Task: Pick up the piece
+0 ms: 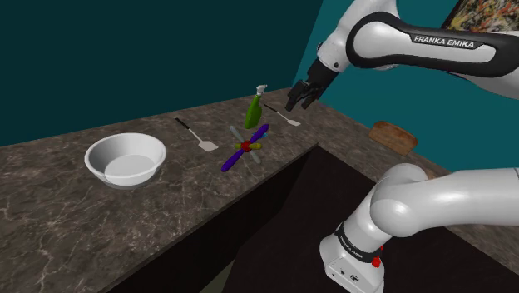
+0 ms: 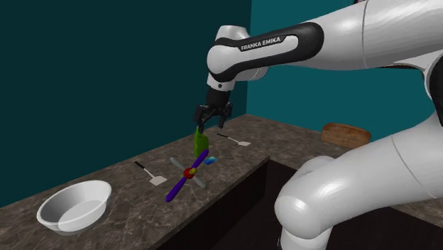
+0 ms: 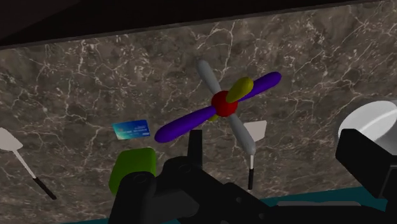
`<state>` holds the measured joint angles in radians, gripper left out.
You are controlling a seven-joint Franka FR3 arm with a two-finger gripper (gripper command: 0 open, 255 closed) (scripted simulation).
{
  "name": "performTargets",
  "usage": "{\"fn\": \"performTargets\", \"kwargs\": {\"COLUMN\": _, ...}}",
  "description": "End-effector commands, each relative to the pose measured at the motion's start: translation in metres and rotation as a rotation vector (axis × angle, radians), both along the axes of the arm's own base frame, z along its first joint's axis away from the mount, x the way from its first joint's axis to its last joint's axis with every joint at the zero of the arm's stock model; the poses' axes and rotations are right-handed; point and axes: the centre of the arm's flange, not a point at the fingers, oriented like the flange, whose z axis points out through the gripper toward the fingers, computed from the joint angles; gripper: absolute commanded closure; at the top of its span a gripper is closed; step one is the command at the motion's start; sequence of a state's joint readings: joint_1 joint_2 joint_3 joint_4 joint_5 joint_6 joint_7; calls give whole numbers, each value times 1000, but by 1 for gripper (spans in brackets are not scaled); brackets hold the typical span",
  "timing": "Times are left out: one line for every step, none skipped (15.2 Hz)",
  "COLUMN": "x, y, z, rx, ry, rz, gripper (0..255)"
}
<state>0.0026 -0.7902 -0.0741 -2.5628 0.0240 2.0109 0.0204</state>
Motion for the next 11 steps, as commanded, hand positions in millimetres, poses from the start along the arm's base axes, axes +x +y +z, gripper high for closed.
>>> {"fn": "performTargets", "kwargs": {"x": 9, "y": -3, "z": -23, "rx": 10, "ry": -22, "rz": -19, "gripper": 0}}
{"fn": "performTargets", "kwargs": {"x": 14, "y": -3, "z": -35, "rx": 15, "ry": -31, "rz": -28, "gripper": 0}}
{"fn": "performTargets", "kwargs": {"x": 20, "y": -3, "z": -47, "rx": 20, "ry": -40, "rz": -37, "gripper": 0}}
{"fn": "performTargets", "kwargs": {"x": 25, "y": -3, "z": -59, "rx": 25, "ry": -49, "rz": -46, "gripper": 0}}
{"fn": "performTargets", "kwargs": {"x": 30, "y": -3, "z": -71, "rx": 30, "ry": -58, "rz": -55, "gripper": 0}}
{"fn": "performTargets", "kwargs": {"x": 35, "y": -3, "z": -83, "rx": 35, "ry": -66, "rz": -65, "gripper": 0}}
{"fn": "performTargets", "kwargs": {"x": 41, "y": -3, "z": -94, "rx": 40, "ry": -75, "rz": -74, "gripper": 0}}
{"fn": "performTargets", "kwargs": {"x": 46, "y": -3, "z": -106, "rx": 45, "ry": -84, "rz": -83, "gripper": 0}}
{"fn": "performTargets", "kwargs": {"x": 52, "y": -3, "z": -118, "rx": 50, "ry": -93, "rz": -92, "gripper": 0}}
{"fn": "performTargets", "kwargs": {"x": 58, "y": -3, "z": -129, "rx": 55, "ry": -102, "rz": -101, "gripper": 0}}
{"fn": "performTargets", "kwargs": {"x": 64, "y": -3, "z": -141, "rx": 60, "ry": -111, "rz": -110, "gripper": 0}}
